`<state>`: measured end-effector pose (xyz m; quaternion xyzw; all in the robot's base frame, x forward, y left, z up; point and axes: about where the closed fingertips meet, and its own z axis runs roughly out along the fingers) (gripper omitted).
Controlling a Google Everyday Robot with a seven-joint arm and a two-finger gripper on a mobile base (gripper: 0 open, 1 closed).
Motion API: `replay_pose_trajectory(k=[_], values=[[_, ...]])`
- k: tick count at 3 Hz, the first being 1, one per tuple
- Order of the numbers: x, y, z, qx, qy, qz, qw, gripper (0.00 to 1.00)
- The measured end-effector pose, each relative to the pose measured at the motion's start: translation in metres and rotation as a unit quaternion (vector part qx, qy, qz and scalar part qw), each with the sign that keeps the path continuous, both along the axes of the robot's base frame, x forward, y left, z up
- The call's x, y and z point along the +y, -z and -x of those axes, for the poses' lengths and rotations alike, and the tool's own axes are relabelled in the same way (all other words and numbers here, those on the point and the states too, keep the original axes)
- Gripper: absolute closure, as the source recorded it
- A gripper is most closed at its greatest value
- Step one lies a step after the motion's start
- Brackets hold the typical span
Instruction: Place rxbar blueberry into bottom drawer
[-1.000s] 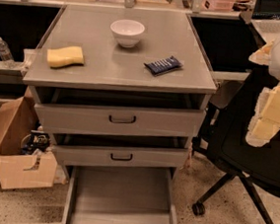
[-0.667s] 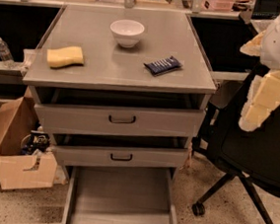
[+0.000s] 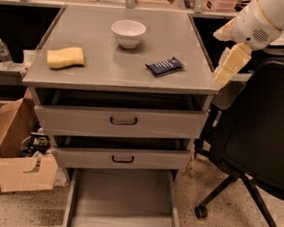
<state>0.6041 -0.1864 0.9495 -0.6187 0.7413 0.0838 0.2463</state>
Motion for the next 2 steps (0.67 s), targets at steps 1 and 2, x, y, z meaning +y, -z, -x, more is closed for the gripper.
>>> replay_pose_trajectory(k=[1,2], values=[[0.0094,0.0228,-0.0607,-0.002,0.016,-0.054,0.9984,0.00],[0.0094,0.0228,-0.0608,-0.002,0.016,-0.054,0.9984,0.00]])
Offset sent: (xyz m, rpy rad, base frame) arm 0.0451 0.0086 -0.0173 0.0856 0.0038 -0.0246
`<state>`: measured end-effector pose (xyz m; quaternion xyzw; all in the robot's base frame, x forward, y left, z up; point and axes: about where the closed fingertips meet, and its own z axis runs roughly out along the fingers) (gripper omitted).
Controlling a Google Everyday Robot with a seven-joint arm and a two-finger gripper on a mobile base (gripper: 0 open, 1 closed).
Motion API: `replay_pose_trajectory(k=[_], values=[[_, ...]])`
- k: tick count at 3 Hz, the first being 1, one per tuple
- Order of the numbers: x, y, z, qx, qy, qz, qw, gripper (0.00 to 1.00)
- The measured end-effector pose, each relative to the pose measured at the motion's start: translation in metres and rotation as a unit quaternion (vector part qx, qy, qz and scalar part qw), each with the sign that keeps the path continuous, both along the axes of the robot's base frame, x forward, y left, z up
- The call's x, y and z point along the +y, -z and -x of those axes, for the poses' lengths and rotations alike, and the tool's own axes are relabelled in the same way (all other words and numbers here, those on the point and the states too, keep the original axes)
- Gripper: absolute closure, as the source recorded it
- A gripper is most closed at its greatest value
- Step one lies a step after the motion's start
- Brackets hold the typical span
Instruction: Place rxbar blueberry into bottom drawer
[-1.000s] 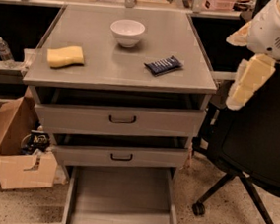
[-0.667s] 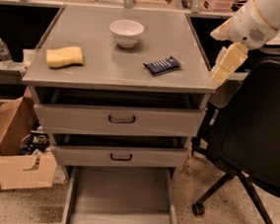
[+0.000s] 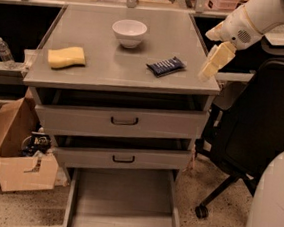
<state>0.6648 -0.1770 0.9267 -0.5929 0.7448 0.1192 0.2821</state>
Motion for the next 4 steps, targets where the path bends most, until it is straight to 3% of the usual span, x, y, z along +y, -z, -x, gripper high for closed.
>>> replay_pose_trajectory(k=[2,4], values=[[0.051,0.019,-0.058,-0.025,-0.006,-0.044,0.9987,0.00],[0.090,0.070,-0.077,0.024,-0.024,-0.073,0.9968,0.00]])
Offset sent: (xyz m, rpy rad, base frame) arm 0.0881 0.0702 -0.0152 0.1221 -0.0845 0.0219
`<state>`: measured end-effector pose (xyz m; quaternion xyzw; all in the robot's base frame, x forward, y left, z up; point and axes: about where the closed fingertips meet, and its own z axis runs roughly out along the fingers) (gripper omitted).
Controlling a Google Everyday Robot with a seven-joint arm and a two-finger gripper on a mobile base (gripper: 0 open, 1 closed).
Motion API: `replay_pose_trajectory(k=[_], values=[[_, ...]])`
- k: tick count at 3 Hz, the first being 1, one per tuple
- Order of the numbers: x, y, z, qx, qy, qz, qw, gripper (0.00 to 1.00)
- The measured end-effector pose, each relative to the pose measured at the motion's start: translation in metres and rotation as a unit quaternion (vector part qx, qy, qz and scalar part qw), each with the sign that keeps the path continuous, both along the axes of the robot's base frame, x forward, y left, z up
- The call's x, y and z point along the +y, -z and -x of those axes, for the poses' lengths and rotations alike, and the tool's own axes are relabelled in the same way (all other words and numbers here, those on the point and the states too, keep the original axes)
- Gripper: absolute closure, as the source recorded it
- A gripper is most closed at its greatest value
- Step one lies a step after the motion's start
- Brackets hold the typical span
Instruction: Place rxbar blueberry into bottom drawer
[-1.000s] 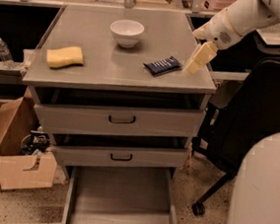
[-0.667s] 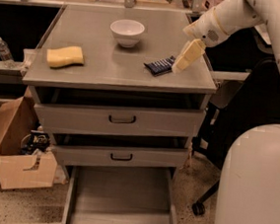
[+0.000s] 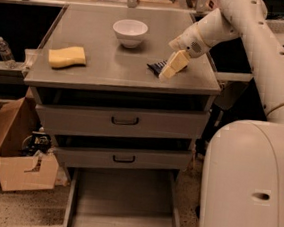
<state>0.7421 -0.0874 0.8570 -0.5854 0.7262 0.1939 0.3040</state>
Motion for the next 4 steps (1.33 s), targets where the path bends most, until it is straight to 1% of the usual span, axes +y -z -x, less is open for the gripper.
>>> replay_pose_trajectory(k=[1,2,3,4], values=[[0.006,0.021,-0.008,0.019,-0.005,-0.003,0.9998,0.00],[0.011,0.031,-0.018,0.025,-0.007,-0.012,0.9996,0.00],[0.000,0.034,-0.025,0.025,0.008,-0.019,0.9995,0.13],[-0.013,0.031,-0.029,0.018,0.023,-0.023,0.9993,0.36]])
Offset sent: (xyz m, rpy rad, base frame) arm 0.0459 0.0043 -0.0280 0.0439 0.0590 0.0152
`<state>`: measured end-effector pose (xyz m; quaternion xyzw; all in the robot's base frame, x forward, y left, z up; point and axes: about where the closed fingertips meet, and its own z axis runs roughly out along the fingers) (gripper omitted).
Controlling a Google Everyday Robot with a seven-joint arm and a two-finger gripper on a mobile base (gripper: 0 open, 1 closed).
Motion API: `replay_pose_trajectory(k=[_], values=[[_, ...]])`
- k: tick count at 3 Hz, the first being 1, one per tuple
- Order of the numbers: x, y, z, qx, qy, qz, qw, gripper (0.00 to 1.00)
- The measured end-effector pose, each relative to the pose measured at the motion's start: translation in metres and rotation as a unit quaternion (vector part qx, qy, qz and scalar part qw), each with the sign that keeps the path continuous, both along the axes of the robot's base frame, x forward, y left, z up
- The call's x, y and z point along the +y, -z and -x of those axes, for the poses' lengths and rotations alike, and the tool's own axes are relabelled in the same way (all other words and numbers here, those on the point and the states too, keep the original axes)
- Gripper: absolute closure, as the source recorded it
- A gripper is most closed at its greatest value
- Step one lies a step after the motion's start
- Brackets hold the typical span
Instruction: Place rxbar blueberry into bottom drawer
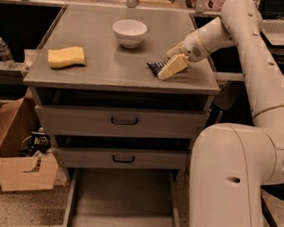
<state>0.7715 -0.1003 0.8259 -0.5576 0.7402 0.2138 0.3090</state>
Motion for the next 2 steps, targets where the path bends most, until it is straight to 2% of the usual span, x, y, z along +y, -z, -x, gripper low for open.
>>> replay_pose_trajectory(k=[1,2], values=[[-0.0056,-0.0073,0.0022,-0.009,0.002,-0.002,1.0000,0.67],[-0.0038,-0.0136,0.0060,-0.015,-0.003,-0.002,0.9999,0.92]])
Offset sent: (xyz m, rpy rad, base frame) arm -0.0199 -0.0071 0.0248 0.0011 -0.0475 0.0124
